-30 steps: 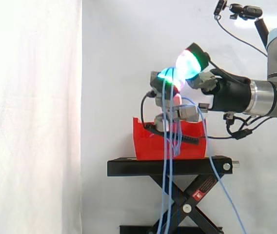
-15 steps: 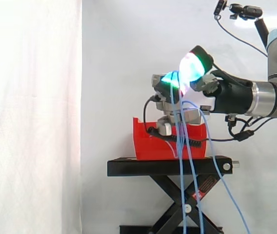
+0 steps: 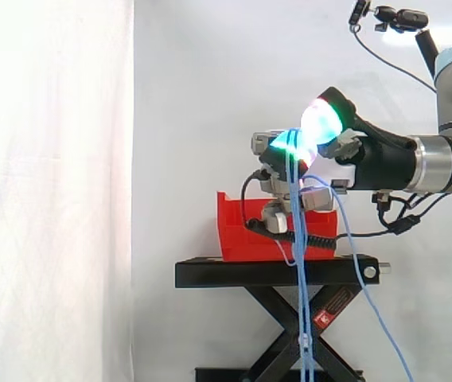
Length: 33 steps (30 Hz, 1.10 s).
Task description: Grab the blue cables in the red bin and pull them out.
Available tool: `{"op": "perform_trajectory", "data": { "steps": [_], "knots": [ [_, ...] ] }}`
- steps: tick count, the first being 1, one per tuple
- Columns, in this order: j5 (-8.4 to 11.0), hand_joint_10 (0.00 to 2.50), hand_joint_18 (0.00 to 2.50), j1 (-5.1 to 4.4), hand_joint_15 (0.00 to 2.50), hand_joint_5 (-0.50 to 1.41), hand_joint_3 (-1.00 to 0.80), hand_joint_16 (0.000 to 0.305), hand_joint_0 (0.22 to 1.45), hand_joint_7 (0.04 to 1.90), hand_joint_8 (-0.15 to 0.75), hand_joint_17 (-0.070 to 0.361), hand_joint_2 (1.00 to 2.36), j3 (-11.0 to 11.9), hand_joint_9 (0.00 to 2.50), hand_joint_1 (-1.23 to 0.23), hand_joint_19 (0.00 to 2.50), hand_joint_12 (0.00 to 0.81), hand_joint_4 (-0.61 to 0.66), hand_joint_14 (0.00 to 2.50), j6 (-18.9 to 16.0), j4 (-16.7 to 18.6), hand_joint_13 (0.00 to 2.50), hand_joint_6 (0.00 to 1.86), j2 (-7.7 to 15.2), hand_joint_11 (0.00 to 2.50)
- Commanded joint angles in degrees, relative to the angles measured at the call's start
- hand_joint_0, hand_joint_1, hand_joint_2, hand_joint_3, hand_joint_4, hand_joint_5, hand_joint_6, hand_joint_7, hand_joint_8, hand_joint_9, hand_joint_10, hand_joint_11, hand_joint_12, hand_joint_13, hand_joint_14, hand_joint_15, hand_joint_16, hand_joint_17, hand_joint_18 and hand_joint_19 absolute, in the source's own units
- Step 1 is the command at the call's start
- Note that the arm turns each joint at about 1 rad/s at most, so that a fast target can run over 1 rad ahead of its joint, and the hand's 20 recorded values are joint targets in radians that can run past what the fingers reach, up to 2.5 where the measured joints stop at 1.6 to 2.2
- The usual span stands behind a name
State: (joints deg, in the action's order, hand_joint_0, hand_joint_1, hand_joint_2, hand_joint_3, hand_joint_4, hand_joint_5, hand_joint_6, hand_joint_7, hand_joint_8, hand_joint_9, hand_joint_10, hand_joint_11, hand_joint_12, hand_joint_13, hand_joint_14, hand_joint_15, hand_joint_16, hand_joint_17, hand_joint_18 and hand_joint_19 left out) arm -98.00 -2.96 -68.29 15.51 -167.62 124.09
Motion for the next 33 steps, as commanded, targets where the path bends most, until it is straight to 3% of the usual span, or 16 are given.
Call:
{"op": "perform_trajectory", "data": {
  "steps": [1, 15, 20, 28, 33],
  "knots": [
    [-0.08, 0.02, 0.83, 0.06, 1.48, 0.53, -1.00, 0.060, 0.62, 0.41, 0.253, 0.134, 1.00, 0.00, 1.05, -0.91, 0.72, 0.367, 0.03, 0.01, 0.00, -0.16, 1.32, 0.88, -0.08, 1.11],
    [-2.02, 0.02, 0.80, 0.23, 1.47, 0.47, -1.00, 0.059, 0.63, 0.41, 0.255, 0.133, 1.00, 0.00, 1.01, -1.00, 0.73, 0.369, 0.03, 0.01, 2.11, 0.36, 1.29, 0.97, 0.01, 1.10],
    [-2.10, 0.02, 0.80, 0.41, 1.48, 0.43, -1.00, 0.057, 0.66, 0.35, 0.242, 0.127, 1.00, 0.00, 1.02, -1.00, 0.74, 0.349, 0.02, 0.01, 2.20, 0.45, 1.29, 1.26, -0.08, 1.13],
    [-2.19, 0.03, 0.76, 0.41, 1.52, 0.43, -1.00, 0.048, 0.85, 0.40, 0.208, 0.108, 1.00, 0.09, 1.03, -0.96, 0.77, 0.302, -0.02, 0.02, 3.16, 2.39, 1.27, 1.34, -0.08, 1.16],
    [-2.89, 0.03, 0.77, 0.41, 1.51, 0.45, -1.00, 0.047, 0.90, 0.41, 0.205, 0.106, 1.00, 0.09, 1.05, -0.93, 0.77, 0.291, -0.03, 0.02, 3.16, 4.76, 1.28, 1.37, -0.08, 1.16]
  ]
}}
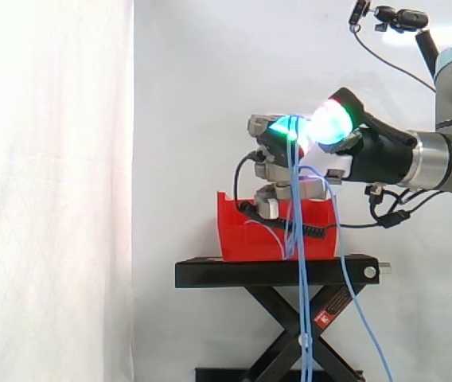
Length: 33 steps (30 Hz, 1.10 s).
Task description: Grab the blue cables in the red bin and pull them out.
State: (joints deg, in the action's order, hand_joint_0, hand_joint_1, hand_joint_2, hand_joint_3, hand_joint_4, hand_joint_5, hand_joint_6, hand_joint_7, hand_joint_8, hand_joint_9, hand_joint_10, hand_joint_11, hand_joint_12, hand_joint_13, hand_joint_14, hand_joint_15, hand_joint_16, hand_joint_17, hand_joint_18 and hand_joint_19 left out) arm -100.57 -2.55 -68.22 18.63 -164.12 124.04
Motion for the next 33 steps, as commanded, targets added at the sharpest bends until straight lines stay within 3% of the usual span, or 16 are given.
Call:
{"op": "perform_trajectory", "data": {
  "steps": [1, 9, 14, 23, 33],
  "knots": [
    [-0.42, 0.03, 0.78, 0.00, 1.51, 0.45, -1.00, 0.047, 0.91, 0.41, 0.211, 0.105, 1.00, 0.01, 1.05, -0.92, 0.77, 0.292, -0.04, 0.02, 0.04, 1.61, 1.28, 1.38, -0.02, 1.17],
    [-1.74, 0.03, 0.78, 0.00, 1.51, 0.45, -1.00, 0.047, 0.93, 0.42, 0.210, 0.105, 1.00, 0.01, 1.06, -0.91, 0.77, 0.295, -0.05, 0.02, 0.66, 3.45, 1.28, 1.41, -0.02, 1.16],
    [-3.14, 0.03, 0.79, 0.09, 1.51, 0.45, -1.00, 0.047, 0.94, 0.40, 0.209, 0.105, 1.00, 0.10, 1.05, -0.91, 0.77, 0.288, -0.06, 0.02, 6.28, 6.97, 1.29, 1.42, -1.08, 1.16],
    [-5.34, 0.03, 0.79, 0.53, 1.52, 0.46, -1.00, 0.047, 0.95, 0.41, 0.216, 0.105, 1.00, 0.01, 1.05, -0.91, 0.77, 0.293, -0.06, 0.02, 12.52, 15.32, 1.28, 1.42, -1.34, 1.16],
    [-5.60, 0.03, 0.79, 0.62, 1.51, 0.45, -1.00, 0.047, 0.95, 0.41, 0.210, 0.105, 1.00, 0.01, 1.05, -0.91, 0.77, 0.288, -0.06, 0.02, 13.22, 16.37, 1.28, 1.42, -1.34, 1.16]
  ]
}}
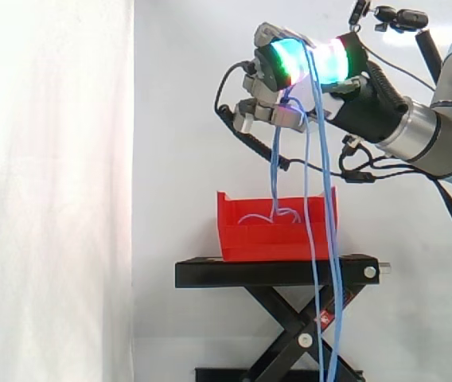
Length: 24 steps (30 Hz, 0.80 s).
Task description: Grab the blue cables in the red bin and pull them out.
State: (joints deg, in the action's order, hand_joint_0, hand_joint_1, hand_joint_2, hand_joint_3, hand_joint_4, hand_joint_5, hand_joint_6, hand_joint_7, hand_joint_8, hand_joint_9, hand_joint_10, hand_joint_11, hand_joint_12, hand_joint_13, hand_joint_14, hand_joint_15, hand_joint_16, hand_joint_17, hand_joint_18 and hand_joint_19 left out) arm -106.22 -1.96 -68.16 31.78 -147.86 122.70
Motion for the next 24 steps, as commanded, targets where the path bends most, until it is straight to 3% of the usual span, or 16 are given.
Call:
{"op": "perform_trajectory", "data": {
  "steps": [1, 13, 15, 21, 24],
  "knots": [
    [0.05, 0.03, 0.79, 0.02, 1.50, 0.45, -1.00, 0.047, 0.95, 0.41, 0.208, 0.105, 1.00, 0.05, 1.05, -0.91, 0.76, 0.292, -0.06, 0.02, 0.08, 0.11, 1.28, 1.42, -0.01, 1.15],
    [0.93, 0.03, 0.79, 0.02, 1.50, 0.45, -1.00, 0.047, 0.95, 0.41, 0.212, 0.105, 1.00, -0.04, 1.05, -0.91, 0.77, 0.295, -0.06, 0.02, -0.89, -1.03, 1.28, 1.42, -0.01, 1.15],
    [2.51, 0.03, 0.79, -0.06, 1.50, 0.45, -1.00, 0.047, 0.95, 0.40, 0.212, 0.105, 1.00, 0.05, 1.05, -0.91, 0.77, 0.291, -0.06, 0.02, -2.91, -4.46, 1.28, 1.42, -0.10, 1.15],
    [5.32, 0.03, 0.78, -0.50, 1.49, 0.45, -1.00, 0.047, 0.95, 0.41, 0.216, 0.105, 1.00, -0.04, 1.05, -0.91, 0.77, 0.288, -0.07, 0.02, -5.64, -8.32, 1.28, 1.41, -0.54, 1.15],
    [7.17, 0.03, 0.78, -0.77, 1.48, 0.45, -1.00, 0.046, 0.95, 0.41, 0.214, 0.105, 1.00, -0.04, 1.04, -0.91, 0.77, 0.295, -0.06, 0.02, -8.27, -12.02, 1.28, 1.41, -0.45, 1.16]
  ]
}}
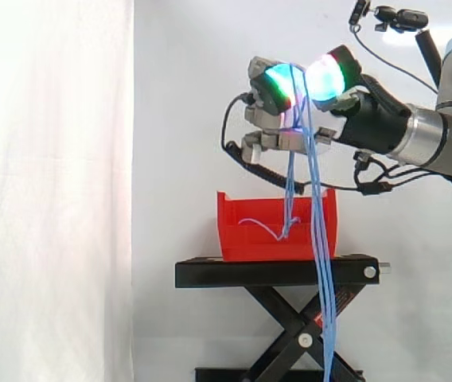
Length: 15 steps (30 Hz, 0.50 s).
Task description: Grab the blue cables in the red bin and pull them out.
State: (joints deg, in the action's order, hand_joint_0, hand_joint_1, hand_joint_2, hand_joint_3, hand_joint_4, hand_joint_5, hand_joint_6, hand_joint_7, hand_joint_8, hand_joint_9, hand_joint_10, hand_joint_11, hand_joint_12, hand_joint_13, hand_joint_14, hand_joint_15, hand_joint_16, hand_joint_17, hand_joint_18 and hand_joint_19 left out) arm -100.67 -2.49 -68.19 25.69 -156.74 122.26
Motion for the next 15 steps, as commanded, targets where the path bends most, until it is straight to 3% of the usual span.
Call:
{"op": "perform_trajectory", "data": {
  "steps": [1, 8, 15],
  "knots": [
    [2.15, 0.03, 0.78, -0.41, 1.49, 0.45, -1.00, 0.047, 0.95, 0.41, 0.213, 0.105, 1.00, -0.01, 1.04, -0.91, 0.76, 0.295, -0.07, 0.02, -2.89, -4.01, 1.28, 1.41, -0.01, 1.16],
    [3.99, 0.03, 0.78, -1.11, 1.49, 0.45, -1.00, 0.046, 0.95, 0.41, 0.214, 0.104, 1.00, -0.01, 1.05, -0.91, 0.77, 0.297, -0.07, 0.02, -7.81, -10.16, 1.28, 1.41, -0.01, 1.16],
    [4.25, 0.03, 0.79, -1.46, 1.49, 0.45, -1.00, 0.046, 0.95, 0.41, 0.212, 0.104, 1.00, -0.01, 1.06, -0.91, 0.76, 0.291, -0.07, 0.02, -9.39, -14.03, 1.28, 1.41, -0.01, 1.17]
  ]
}}
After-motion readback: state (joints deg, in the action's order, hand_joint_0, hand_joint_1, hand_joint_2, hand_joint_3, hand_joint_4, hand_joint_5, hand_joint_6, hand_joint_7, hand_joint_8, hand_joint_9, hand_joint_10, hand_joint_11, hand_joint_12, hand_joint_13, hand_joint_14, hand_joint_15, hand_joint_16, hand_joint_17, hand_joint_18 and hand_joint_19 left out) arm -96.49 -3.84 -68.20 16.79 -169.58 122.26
